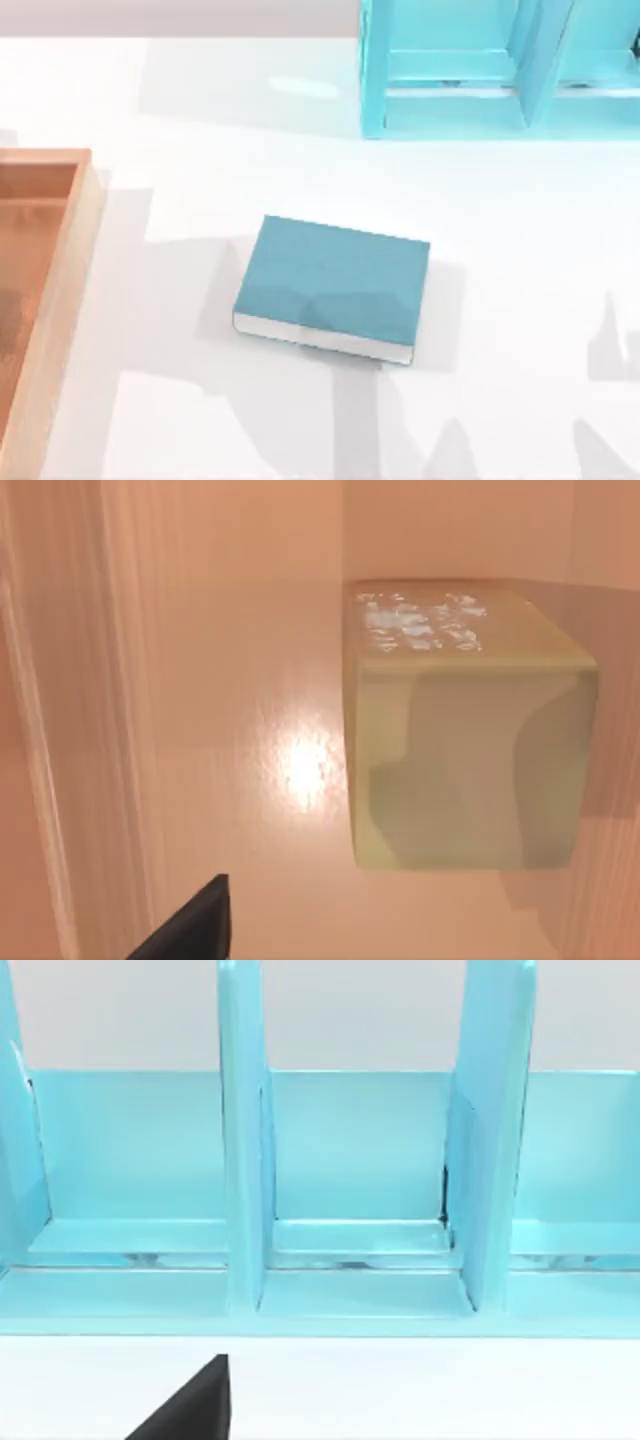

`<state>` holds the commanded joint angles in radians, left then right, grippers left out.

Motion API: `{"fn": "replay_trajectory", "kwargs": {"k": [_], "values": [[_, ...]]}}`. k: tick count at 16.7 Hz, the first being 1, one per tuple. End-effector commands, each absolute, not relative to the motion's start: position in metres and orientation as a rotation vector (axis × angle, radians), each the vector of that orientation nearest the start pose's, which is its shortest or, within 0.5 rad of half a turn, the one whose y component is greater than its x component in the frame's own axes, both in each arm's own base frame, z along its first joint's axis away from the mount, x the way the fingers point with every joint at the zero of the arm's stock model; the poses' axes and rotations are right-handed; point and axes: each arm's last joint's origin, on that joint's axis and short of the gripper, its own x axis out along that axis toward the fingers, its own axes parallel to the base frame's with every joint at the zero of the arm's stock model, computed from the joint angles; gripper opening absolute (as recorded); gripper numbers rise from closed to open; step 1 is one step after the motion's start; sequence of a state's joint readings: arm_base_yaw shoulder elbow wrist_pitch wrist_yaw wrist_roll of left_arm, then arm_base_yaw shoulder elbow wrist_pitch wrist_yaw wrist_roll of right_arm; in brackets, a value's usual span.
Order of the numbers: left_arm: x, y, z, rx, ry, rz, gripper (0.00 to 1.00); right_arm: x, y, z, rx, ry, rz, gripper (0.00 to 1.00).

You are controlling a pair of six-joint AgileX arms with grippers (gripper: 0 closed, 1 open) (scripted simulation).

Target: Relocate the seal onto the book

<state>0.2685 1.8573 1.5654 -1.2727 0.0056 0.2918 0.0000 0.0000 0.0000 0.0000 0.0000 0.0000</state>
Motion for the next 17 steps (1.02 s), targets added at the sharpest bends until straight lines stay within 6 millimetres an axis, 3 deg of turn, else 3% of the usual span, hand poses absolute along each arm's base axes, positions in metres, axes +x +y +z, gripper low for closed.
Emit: {"fn": "replay_trajectory", "kwargs": {"k": [3,5,11,13,17], "values": [[0.34,0.095,0.24,0.015,1.563,-0.02,1.0,0.106,-0.001,0.16,0.0,0.0,0.0,1.0],[0.341,0.096,0.229,0.012,1.568,-0.019,1.0,0.106,-0.001,0.16,0.0,0.0,0.0,1.0],[0.344,0.098,0.159,0.014,1.553,-0.014,1.0,0.106,-0.001,0.16,0.0,0.0,0.0,1.0],[0.341,0.097,0.144,0.013,1.562,-0.017,1.0,0.106,-0.001,0.16,0.0,0.0,0.0,1.0],[0.34,0.097,0.141,0.012,1.563,-0.017,1.0,0.106,-0.001,0.16,0.0,0.0,0.0,1.0]]}}
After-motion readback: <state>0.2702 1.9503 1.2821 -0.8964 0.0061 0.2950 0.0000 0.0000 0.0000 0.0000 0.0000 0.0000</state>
